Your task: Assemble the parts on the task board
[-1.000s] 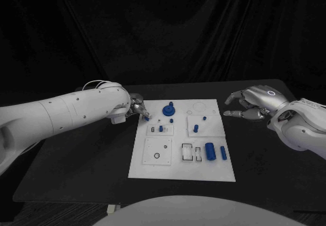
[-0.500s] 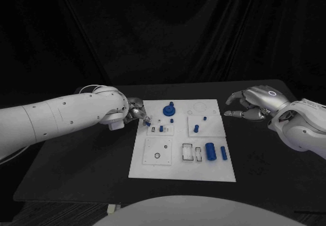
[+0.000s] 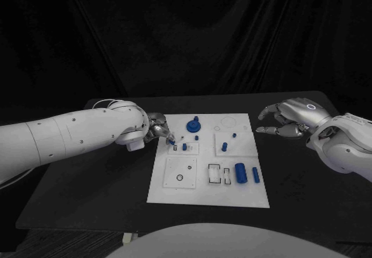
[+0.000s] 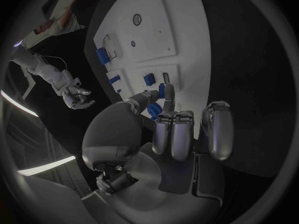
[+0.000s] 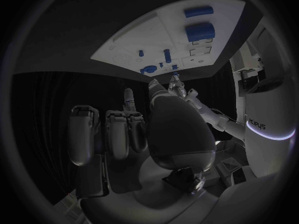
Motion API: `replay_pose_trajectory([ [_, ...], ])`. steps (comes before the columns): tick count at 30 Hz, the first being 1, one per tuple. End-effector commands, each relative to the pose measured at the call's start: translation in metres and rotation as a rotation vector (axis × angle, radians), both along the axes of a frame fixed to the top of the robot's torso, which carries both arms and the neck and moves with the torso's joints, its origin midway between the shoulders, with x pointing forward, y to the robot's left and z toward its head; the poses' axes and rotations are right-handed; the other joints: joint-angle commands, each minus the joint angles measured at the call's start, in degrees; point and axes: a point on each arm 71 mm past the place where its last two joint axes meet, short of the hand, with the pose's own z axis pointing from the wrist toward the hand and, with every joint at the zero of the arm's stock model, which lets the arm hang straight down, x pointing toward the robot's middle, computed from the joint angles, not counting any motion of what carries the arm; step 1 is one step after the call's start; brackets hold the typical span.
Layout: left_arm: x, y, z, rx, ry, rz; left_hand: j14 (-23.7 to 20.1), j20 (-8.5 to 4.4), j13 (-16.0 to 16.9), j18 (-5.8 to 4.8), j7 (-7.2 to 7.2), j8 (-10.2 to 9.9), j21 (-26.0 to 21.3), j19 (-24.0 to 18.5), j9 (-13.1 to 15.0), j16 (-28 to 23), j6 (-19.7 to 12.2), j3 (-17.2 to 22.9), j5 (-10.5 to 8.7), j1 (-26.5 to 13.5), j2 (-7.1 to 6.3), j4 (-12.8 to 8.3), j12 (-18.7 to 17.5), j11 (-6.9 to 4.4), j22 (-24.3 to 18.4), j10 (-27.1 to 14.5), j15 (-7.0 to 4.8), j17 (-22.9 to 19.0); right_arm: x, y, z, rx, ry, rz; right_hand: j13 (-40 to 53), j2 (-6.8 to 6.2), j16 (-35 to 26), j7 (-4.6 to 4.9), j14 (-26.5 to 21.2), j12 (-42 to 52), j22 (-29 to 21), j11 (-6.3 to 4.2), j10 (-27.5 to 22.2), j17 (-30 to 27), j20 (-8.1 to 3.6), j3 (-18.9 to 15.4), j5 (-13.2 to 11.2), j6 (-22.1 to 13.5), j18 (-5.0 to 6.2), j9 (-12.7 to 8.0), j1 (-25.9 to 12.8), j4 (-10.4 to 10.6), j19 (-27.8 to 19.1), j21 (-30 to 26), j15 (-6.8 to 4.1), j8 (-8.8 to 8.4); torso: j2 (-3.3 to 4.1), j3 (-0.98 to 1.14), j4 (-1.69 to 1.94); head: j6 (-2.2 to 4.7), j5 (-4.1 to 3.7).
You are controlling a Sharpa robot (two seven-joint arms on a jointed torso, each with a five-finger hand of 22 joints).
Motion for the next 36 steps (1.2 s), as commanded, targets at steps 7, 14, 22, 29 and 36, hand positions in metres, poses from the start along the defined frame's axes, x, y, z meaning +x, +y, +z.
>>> replay_pose_trajectory([
  [7,0.001,-0.001,-0.001,-0.011,-0.018,0.024,6.15,-0.11,14.93,0.28,0.01,-0.45,-0.34,-0.19,-0.11,0.15,-0.26,1.74,-0.43,0.05,0.61,-1.30,0.20,0.13,10.90,5.97,-0.01,15.06,0.000,-0.001,-0.001,-0.002,0.002,-0.013,15.09,0.43,-0.36,0.03,5.66,0.14,12.85,0.40,5.90,13.80,0.49,-0.28,0.26,0.27,-0.53,-0.05,0.10,-0.11,2.83,-0.20,0.41,-0.23,0.06,-0.05,-0.08,-0.01,0.18],
  [14,-0.001,-0.002,-0.004,0.015,-0.038,0.004,6.15,-0.09,14.93,0.28,0.03,-0.50,-0.32,-0.18,-0.15,0.15,-0.25,1.78,-0.44,0.05,0.72,-1.24,0.20,0.15,10.92,5.97,0.01,15.06,0.000,-0.001,-0.001,-0.002,0.002,-0.014,15.09,0.43,-0.36,0.03,5.66,0.14,12.85,0.40,5.90,13.80,0.49,-0.28,0.26,0.27,-0.53,-0.05,0.10,-0.11,2.83,-0.20,0.41,-0.23,0.02,0.00,-0.08,-0.01,0.31],
  [22,-0.005,-0.004,-0.008,0.021,-0.035,-0.010,6.15,-0.09,14.93,0.28,0.04,-0.50,-0.33,-0.18,-0.16,0.15,-0.21,1.79,-0.45,0.03,0.77,-1.19,0.20,0.16,10.92,5.97,0.02,15.06,0.000,-0.001,-0.002,-0.003,0.004,-0.014,15.09,0.43,-0.36,0.03,5.66,0.14,12.85,0.40,5.90,13.80,0.49,-0.28,0.26,0.27,-0.53,-0.05,0.10,-0.11,2.83,-0.20,0.41,-0.23,0.01,-0.03,-0.05,-0.01,0.28],
  [29,-0.006,-0.004,-0.009,0.020,-0.035,-0.010,6.15,-0.08,14.93,0.28,0.04,-0.50,-0.33,-0.17,-0.17,0.15,-0.16,1.79,-0.45,0.01,0.81,-1.15,0.20,0.16,10.92,5.97,0.02,15.06,0.000,-0.001,-0.002,-0.004,0.005,-0.015,15.09,0.43,-0.36,0.03,5.66,0.14,12.85,0.40,5.90,13.80,0.49,-0.28,0.26,0.27,-0.53,-0.05,0.10,-0.11,2.83,-0.20,0.41,-0.23,0.03,-0.02,-0.03,-0.01,0.28],
  [36,-0.006,-0.004,-0.010,0.020,-0.030,-0.015,6.15,-0.08,14.93,0.28,0.04,-0.50,-0.33,-0.17,-0.17,0.15,-0.16,1.79,-0.45,0.01,0.81,-1.15,0.20,0.16,10.92,5.97,0.02,15.06,0.000,-0.002,-0.002,-0.005,0.006,-0.016,15.09,0.44,-0.44,0.04,5.64,0.14,12.82,0.41,5.90,13.70,0.49,-0.37,0.26,0.30,-0.51,-0.09,0.16,-0.14,2.79,-0.29,0.42,-0.26,0.04,0.00,-0.02,-0.01,0.38],
])
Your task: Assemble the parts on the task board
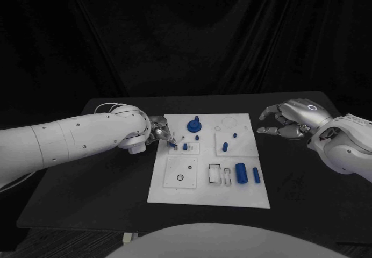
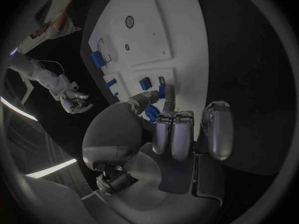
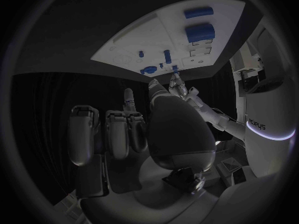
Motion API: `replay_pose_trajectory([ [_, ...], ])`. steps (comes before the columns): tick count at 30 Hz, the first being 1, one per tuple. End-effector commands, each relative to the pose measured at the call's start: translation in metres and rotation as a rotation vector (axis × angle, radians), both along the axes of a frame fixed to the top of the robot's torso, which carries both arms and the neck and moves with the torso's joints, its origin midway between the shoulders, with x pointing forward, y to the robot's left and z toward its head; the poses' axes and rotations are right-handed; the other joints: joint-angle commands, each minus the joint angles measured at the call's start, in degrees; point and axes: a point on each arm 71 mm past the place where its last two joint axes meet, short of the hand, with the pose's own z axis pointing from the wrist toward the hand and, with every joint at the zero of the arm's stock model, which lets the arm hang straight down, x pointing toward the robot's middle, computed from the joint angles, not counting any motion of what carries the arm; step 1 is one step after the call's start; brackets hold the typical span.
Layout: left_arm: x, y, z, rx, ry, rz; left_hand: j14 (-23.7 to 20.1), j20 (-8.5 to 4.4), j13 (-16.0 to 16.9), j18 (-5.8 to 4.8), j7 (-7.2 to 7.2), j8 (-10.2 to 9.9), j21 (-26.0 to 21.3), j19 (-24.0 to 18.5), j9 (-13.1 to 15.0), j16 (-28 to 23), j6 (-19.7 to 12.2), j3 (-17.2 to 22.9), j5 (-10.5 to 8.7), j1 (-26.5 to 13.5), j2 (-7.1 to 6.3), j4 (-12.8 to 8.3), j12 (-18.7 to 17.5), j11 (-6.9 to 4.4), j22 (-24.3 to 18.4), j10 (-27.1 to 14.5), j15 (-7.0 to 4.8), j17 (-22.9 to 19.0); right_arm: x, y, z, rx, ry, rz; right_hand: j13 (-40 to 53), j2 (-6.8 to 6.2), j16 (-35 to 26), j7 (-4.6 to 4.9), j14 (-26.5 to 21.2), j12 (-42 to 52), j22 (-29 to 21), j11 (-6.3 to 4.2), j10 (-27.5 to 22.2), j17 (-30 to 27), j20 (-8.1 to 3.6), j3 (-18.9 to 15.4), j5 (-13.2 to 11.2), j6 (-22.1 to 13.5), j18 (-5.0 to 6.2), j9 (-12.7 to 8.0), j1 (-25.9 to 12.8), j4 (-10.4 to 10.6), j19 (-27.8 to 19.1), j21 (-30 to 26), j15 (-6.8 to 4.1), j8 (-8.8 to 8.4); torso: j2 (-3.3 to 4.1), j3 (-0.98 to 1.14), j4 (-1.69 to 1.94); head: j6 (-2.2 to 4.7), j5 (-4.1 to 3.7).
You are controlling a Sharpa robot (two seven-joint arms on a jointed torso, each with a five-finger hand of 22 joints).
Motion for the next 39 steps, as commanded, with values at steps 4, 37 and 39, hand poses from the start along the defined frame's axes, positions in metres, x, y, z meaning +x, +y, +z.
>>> replay_pose_trajectory([
  [4,-0.001,-0.002,-0.001,-0.006,-0.002,-0.010,6.16,-0.07,14.93,0.29,-0.26,-0.23,-0.38,-0.20,-0.06,0.15,0.16,1.21,0.26,0.01,0.47,-0.79,0.20,0.16,10.91,5.97,0.03,15.08,0.000,-0.001,-0.001,-0.004,0.004,-0.015,15.10,0.45,-0.20,0.04,5.64,0.14,12.79,0.41,5.90,13.69,0.49,-0.20,0.26,0.30,-0.51,-0.05,0.16,0.03,2.79,-0.30,0.42,-0.26,0.00,0.02,0.00,-0.01,0.14],
  [37,-0.006,-0.005,-0.014,-0.016,0.012,-0.012,6.16,-0.06,14.93,0.29,-0.29,-0.22,-0.37,-0.18,-0.11,0.15,0.39,1.29,0.47,-0.02,0.59,-0.70,0.20,0.15,10.93,5.97,0.04,15.08,0.000,-0.002,-0.002,-0.005,0.005,-0.017,15.10,0.46,-0.26,0.04,5.62,0.14,12.76,0.41,5.90,13.60,0.49,-0.23,0.26,0.31,-0.49,-0.06,0.17,0.03,2.75,-0.38,0.42,-0.27,-0.02,0.03,0.00,-0.01,-0.02],
  [39,-0.007,-0.006,-0.015,-0.016,0.014,-0.013,6.16,-0.05,14.93,0.30,-0.30,-0.21,-0.41,-0.20,-0.12,0.15,0.46,1.33,0.52,-0.03,0.64,-0.67,0.20,0.15,10.92,5.97,0.04,15.08,0.000,-0.002,-0.002,-0.005,0.005,-0.017,15.10,0.46,-0.26,0.04,5.62,0.14,12.76,0.41,5.90,13.60,0.49,-0.23,0.26,0.31,-0.49,-0.06,0.17,0.03,2.75,-0.38,0.42,-0.27,-0.02,0.03,0.00,-0.01,0.00],
])
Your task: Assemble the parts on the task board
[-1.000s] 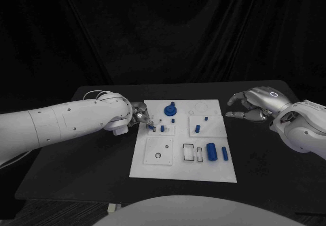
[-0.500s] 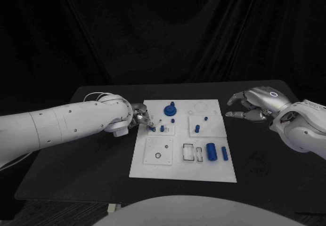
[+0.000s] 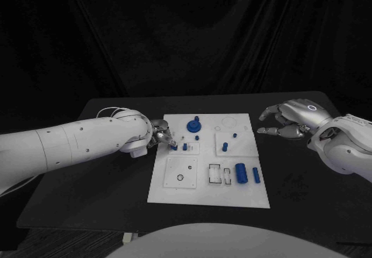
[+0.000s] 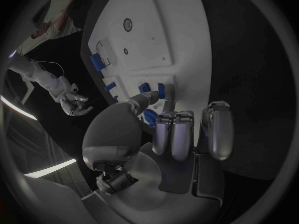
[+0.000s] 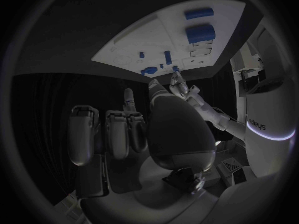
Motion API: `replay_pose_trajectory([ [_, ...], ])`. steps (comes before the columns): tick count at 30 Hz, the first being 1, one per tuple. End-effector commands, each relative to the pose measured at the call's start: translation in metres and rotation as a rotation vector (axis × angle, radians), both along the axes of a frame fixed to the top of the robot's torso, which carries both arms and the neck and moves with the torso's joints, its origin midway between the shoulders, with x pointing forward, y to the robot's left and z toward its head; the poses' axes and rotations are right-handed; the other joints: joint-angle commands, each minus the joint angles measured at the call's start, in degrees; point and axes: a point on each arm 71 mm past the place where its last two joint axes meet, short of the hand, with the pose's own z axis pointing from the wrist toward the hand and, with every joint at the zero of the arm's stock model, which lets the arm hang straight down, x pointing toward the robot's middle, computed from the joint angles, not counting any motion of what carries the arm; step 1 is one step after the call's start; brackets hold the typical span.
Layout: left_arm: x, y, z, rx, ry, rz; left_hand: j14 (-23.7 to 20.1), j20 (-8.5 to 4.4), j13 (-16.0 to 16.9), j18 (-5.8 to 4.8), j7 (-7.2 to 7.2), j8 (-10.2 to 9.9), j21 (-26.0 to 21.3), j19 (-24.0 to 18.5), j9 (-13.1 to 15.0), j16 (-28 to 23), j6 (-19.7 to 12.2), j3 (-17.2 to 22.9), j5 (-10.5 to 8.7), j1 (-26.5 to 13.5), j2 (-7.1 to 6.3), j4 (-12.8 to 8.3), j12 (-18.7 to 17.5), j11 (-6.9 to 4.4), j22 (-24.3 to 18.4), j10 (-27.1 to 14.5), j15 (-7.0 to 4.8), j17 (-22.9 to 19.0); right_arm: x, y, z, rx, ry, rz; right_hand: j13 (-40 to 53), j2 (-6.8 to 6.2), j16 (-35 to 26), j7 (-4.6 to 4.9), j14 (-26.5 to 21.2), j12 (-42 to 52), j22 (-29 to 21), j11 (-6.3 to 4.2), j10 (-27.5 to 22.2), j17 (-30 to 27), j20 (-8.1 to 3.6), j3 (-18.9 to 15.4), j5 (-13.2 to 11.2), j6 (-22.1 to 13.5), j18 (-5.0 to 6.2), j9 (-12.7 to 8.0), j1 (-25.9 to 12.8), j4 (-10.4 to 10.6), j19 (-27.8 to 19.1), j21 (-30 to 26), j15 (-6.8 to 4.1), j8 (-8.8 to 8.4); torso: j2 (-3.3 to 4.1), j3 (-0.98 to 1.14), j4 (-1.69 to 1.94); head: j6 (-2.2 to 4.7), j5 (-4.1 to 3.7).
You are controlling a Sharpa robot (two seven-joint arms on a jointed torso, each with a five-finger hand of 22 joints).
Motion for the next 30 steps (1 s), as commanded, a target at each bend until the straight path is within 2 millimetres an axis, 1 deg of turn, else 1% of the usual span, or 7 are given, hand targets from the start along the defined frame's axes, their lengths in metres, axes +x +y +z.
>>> replay_pose_trajectory([
  [1,-0.0021,-0.0020,-0.0036,-0.007,0.004,-0.009,6.15,-0.05,14.93,0.30,-0.51,-0.15,-0.36,-0.20,0.01,0.15,0.09,1.17,0.35,0.03,0.70,-0.83,0.20,0.15,10.89,5.97,0.04,15.09,-0.0001,-0.0013,-0.0012,-0.003,0.002,-0.014,15.10,0.46,-0.27,0.04,5.62,0.14,12.78,0.41,5.90,13.59,0.49,-0.23,0.26,0.31,-0.49,-0.07,0.17,0.03,2.75,-0.38,0.42,-0.27,0.00,0.00,0.01,-0.01,0.07],
  [11,-0.0029,-0.0016,-0.0066,-0.003,0.012,-0.007,6.15,-0.04,14.93,0.34,-0.49,-0.21,-0.52,-0.29,-0.05,0.15,0.13,1.10,0.08,-0.09,0.65,-0.73,0.20,0.17,10.85,5.97,0.05,15.09,-0.0001,-0.0018,-0.0017,-0.004,0.004,-0.016,15.10,0.51,-0.36,0.05,5.59,0.14,12.77,0.44,5.90,13.45,0.49,-0.33,0.26,0.35,-0.48,-0.11,0.18,0.04,2.72,-0.44,0.42,-0.30,0.02,-0.04,0.02,-0.01,0.04],
  [13,-0.0033,-0.0018,-0.0067,-0.002,0.013,-0.007,6.15,0.01,14.93,0.36,-0.58,-0.49,-0.71,-0.35,-0.27,0.15,0.20,0.44,-3.15,-0.45,0.64,-0.25,0.20,0.14,10.86,5.97,0.07,15.09,-0.0001,-0.0017,-0.0018,-0.004,0.004,-0.016,15.10,0.51,-0.36,0.05,5.59,0.14,12.77,0.44,5.90,13.45,0.49,-0.33,0.26,0.35,-0.48,-0.11,0.18,0.04,2.72,-0.44,0.42,-0.30,0.02,-0.04,0.02,-0.01,0.03],
  [16,-0.0040,-0.0023,-0.0069,-0.002,0.016,-0.009,6.15,0.02,14.93,0.38,-0.65,-0.67,-0.84,-0.38,-0.43,0.15,0.34,-0.67,-4.93,-0.87,0.72,0.49,0.20,0.11,10.87,5.97,0.06,15.09,0.0000,-0.0015,-0.0021,-0.004,0.004,-0.015,15.10,0.51,-0.36,0.05,5.59,0.14,12.77,0.44,5.90,13.45,0.49,-0.33,0.26,0.35,-0.48,-0.11,0.18,0.04,2.72,-0.44,0.42,-0.30,0.04,-0.02,0.01,-0.01,0.10],
  [17,-0.0040,-0.0024,-0.0070,-0.001,0.017,-0.010,6.15,0.02,14.93,0.38,-0.75,-0.78,-0.90,-0.38,-0.57,0.15,0.50,-1.84,-7.52,-1.26,0.86,1.29,0.20,0.05,10.90,5.97,0.04,15.09,0.0000,-0.0015,-0.0021,-0.004,0.005,-0.015,15.10,0.52,-0.34,0.05,5.60,0.14,12.77,0.44,5.90,13.49,0.49,-0.35,0.26,0.37,-0.48,-0.12,0.19,0.04,2.72,-0.43,0.42,-0.31,0.04,-0.02,0.01,-0.01,0.11],
  [21,-0.0041,-0.0026,-0.0073,0.000,0.019,-0.011,6.15,-0.03,14.93,0.39,-0.82,-1.23,-1.10,-0.36,-1.10,0.15,1.05,-6.17,-12.65,-2.31,1.13,4.01,0.20,0.02,10.98,5.97,-0.01,15.09,0.0001,-0.0013,-0.0025,-0.004,0.006,-0.015,15.10,0.53,-0.35,0.04,5.60,0.14,12.76,0.44,5.90,13.48,0.49,-0.35,0.26,0.37,-0.48,-0.12,0.20,0.03,2.72,-0.45,0.42,-0.31,0.04,-0.03,-0.03,-0.01,0.14],
  [30,-0.0039,-0.0036,-0.0077,-0.002,0.022,-0.018,6.15,-0.18,14.93,0.39,-1.08,-1.06,-1.20,-0.23,-1.24,0.15,2.33,-11.53,-15.50,-2.48,1.56,6.85,0.20,-0.17,11.07,5.97,-0.16,15.09,0.0003,-0.0011,-0.0029,-0.005,0.006,-0.015,15.10,0.53,-0.35,0.04,5.60,0.14,12.76,0.44,5.90,13.48,0.49,-0.35,0.26,0.37,-0.48,-0.12,0.20,0.03,2.72,-0.45,0.42,-0.31,0.01,-0.01,0.00,-0.01,0.11],
])
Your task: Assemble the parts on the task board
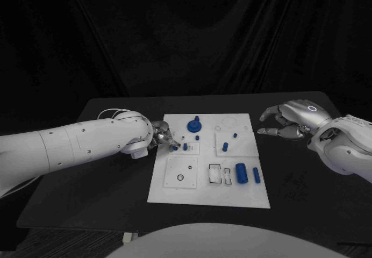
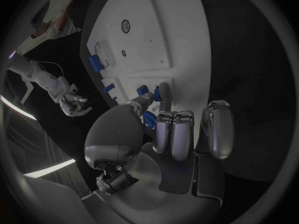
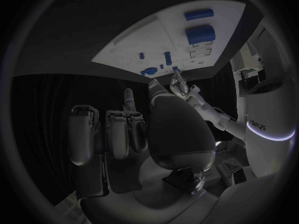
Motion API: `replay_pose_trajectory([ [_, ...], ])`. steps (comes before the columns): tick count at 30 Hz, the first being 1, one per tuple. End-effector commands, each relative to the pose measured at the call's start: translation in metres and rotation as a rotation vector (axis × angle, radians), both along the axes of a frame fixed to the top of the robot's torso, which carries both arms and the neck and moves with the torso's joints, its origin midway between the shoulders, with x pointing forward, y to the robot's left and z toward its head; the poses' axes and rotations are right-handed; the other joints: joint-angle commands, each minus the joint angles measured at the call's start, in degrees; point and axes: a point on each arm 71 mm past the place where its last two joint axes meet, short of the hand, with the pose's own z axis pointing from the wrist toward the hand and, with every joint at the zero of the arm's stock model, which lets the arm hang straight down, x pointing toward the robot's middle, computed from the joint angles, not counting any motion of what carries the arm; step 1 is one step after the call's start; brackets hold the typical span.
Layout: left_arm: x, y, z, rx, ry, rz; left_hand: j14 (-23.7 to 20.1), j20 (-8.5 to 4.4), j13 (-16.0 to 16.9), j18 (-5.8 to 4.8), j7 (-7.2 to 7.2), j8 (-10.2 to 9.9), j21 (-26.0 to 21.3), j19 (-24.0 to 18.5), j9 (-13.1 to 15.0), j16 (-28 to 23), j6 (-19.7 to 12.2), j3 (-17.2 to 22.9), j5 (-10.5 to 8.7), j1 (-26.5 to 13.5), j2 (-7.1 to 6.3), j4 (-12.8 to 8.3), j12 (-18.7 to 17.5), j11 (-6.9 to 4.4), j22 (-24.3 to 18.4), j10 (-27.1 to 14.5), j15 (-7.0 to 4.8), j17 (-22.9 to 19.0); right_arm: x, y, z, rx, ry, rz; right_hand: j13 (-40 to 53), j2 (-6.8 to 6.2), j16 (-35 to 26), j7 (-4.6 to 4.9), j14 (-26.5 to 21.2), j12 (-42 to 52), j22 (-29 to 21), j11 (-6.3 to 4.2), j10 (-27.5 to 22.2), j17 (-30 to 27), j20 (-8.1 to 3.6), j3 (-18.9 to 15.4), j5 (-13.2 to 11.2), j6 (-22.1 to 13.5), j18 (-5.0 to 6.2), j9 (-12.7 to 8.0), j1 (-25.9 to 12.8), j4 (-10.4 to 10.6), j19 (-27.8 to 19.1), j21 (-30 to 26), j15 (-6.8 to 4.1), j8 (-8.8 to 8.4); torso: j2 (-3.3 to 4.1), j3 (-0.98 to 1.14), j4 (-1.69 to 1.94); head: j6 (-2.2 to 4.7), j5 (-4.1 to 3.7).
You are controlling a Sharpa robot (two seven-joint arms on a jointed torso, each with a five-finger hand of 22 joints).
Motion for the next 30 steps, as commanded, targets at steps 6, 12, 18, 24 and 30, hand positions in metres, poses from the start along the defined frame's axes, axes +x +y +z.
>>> replay_pose_trajectory([
  [6,-0.0022,-0.0032,-0.0028,-0.006,0.015,-0.021,6.16,-0.27,14.93,0.36,-0.22,0.63,-0.13,-0.12,0.31,0.15,0.85,-2.05,-0.76,-0.42,0.15,1.02,0.20,-0.31,11.13,5.97,-0.27,15.09,0.0004,-0.0009,-0.0013,-0.004,0.003,-0.014,15.10,0.53,-0.35,0.04,5.60,0.14,12.72,0.44,5.90,13.49,0.49,-0.35,0.27,0.37,-0.48,-0.06,0.20,0.03,2.72,-0.21,0.42,-0.31,-0.02,0.02,-0.02,-0.01,-0.02],
  [12,-0.0013,-0.0024,-0.0031,-0.002,0.014,-0.013,6.16,-0.42,14.93,0.35,-0.41,1.44,-0.17,-0.04,0.99,0.15,1.36,-4.67,-2.01,-0.93,0.38,2.75,0.20,-0.48,11.16,5.97,-0.42,15.09,0.0004,-0.0012,-0.0014,-0.005,0.004,-0.016,15.10,0.57,-0.36,0.04,5.59,0.14,12.69,0.45,5.90,13.47,0.49,-0.36,0.31,0.40,-0.45,-0.08,0.28,-0.01,2.67,-0.32,0.42,-0.31,0.01,0.01,-0.02,-0.01,-0.05],
  [18,-0.0010,0.0002,-0.0043,0.020,0.025,0.002,6.16,-0.70,14.93,0.36,-0.91,4.60,-0.28,0.03,4.98,0.15,1.41,-8.35,-2.97,-1.83,1.07,5.52,0.20,-0.92,11.16,5.97,-0.73,15.09,0.0002,-0.0014,-0.0015,-0.005,0.005,-0.017,15.10,0.67,-0.38,0.04,5.59,0.14,12.70,0.45,5.90,13.44,0.49,-0.35,0.43,0.42,-0.46,-0.10,0.33,-0.02,2.68,-0.29,0.42,-0.33,-0.02,0.01,-0.02,-0.01,-0.10],
  [24,-0.0009,0.0023,-0.0048,0.030,0.029,0.010,6.16,-0.91,14.93,0.37,-0.98,8.06,-0.43,0.10,10.15,0.15,-1.06,-12.02,-4.01,-2.52,1.54,8.45,0.20,-1.02,11.15,5.97,-0.82,15.09,0.0001,-0.0014,-0.0016,-0.005,0.005,-0.017,15.10,0.87,-0.35,0.06,5.60,0.14,12.69,0.45,5.90,13.48,0.49,-0.36,0.83,0.43,-0.46,-0.14,0.33,0.02,2.67,-0.32,0.43,-0.37,0.02,-0.01,-0.04,-0.01,-0.05],
  [30,-0.0001,0.0026,-0.0026,0.003,-0.002,0.016,6.16,-0.83,14.93,0.34,-0.88,10.67,-0.42,0.20,13.79,0.15,-2.97,-15.32,-6.05,-3.74,1.88,11.56,0.20,-0.89,11.18,5.97,-0.81,15.09,-0.0001,-0.0015,-0.0015,-0.004,0.004,-0.016,15.10,0.95,-0.41,0.06,5.58,0.14,12.68,0.45,5.90,13.40,0.49,-0.38,1.01,0.44,-0.44,-0.16,0.32,0.04,2.65,-0.36,0.43,-0.39,0.01,0.00,-0.02,-0.01,-0.07],
])
